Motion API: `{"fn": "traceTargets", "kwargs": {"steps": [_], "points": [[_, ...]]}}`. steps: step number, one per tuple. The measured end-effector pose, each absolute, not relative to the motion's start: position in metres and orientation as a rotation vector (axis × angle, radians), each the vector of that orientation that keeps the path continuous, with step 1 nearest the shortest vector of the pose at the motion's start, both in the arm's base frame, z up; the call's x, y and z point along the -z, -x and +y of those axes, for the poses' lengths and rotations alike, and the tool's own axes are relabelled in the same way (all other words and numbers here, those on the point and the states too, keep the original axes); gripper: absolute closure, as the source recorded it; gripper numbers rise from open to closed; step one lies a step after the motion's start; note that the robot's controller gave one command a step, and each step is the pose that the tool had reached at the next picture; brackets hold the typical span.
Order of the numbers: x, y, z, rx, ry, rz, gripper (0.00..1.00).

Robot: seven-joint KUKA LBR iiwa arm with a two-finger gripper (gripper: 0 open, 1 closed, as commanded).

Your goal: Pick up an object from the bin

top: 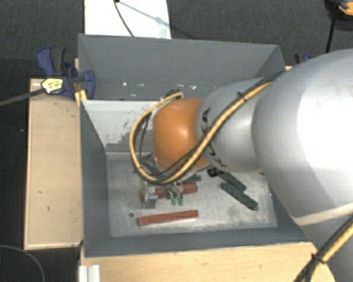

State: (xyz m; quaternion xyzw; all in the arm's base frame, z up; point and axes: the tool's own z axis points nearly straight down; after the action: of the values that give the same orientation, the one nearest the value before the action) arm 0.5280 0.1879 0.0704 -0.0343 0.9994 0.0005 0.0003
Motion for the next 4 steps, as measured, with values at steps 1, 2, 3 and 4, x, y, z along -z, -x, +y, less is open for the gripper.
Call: {"fn": "traceTargets", "kwargs": {"steps": [1, 2, 3, 4], "points": [[-0.070, -0.528, 0.188, -0.001, 0.108, 3.139, 1.00], [-0.071, -0.535, 0.194, -0.001, 0.000, 3.140, 1.00], [-0.121, -0.536, 0.192, 0.003, -0.085, 3.146, 1.00], [-0.178, -0.521, 0.160, 0.000, 0.170, 3.138, 1.00]]}}
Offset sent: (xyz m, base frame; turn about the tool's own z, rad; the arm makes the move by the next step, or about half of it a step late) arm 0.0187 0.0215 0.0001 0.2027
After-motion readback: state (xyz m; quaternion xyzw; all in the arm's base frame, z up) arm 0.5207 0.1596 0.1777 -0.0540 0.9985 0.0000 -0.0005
